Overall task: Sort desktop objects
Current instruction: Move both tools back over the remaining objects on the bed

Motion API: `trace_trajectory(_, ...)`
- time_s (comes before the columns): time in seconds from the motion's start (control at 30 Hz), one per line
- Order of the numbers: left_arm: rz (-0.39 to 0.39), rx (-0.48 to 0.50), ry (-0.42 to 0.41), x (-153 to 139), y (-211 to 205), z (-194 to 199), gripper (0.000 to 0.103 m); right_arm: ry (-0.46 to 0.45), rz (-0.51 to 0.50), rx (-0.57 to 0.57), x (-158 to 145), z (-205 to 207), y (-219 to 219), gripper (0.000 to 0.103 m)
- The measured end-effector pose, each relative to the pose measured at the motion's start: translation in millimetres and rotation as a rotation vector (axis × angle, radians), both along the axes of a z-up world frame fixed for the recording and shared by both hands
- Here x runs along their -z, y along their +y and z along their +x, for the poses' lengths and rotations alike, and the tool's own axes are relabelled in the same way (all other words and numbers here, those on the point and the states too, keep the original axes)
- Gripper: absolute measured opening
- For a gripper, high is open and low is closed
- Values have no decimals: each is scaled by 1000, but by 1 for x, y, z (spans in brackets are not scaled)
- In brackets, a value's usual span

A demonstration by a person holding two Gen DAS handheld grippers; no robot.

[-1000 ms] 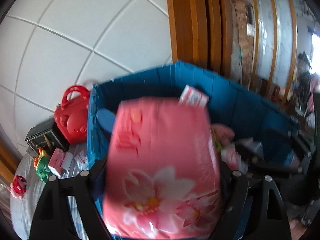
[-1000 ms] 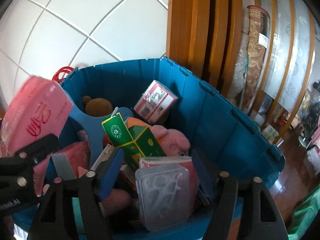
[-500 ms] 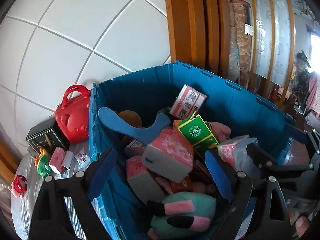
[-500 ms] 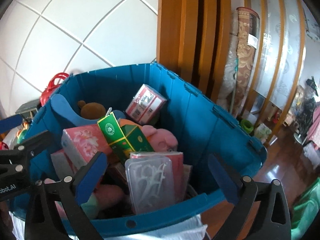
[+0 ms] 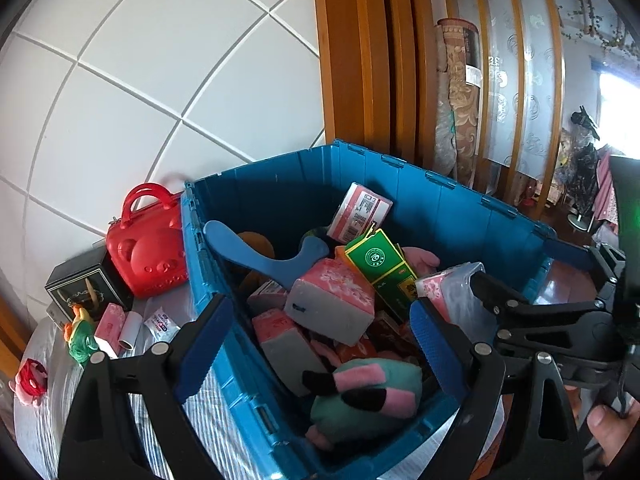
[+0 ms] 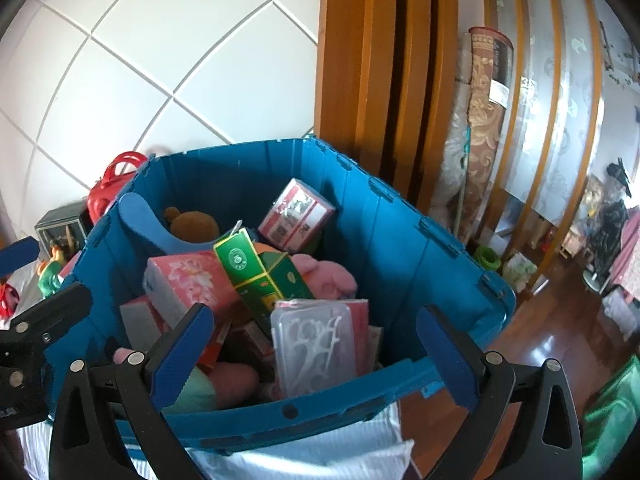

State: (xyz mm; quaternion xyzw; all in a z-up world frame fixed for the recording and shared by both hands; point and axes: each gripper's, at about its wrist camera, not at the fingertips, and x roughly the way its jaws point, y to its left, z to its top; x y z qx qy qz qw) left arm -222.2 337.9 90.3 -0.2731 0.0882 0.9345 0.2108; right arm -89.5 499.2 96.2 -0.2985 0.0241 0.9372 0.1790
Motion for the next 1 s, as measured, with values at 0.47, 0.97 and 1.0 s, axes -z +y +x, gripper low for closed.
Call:
trace_trajectory(0.47,25,24,9,3,-49,13,91,-15,7,14,0,2,-41,103)
trace_trajectory(0.97,70,46,2,14,-179,3,91,23,56,49,-16,-3,-165,103)
trace_trajectory(1.0,70,47,0,16,-185,2,91,25,59,46,-17,-6,-176,103)
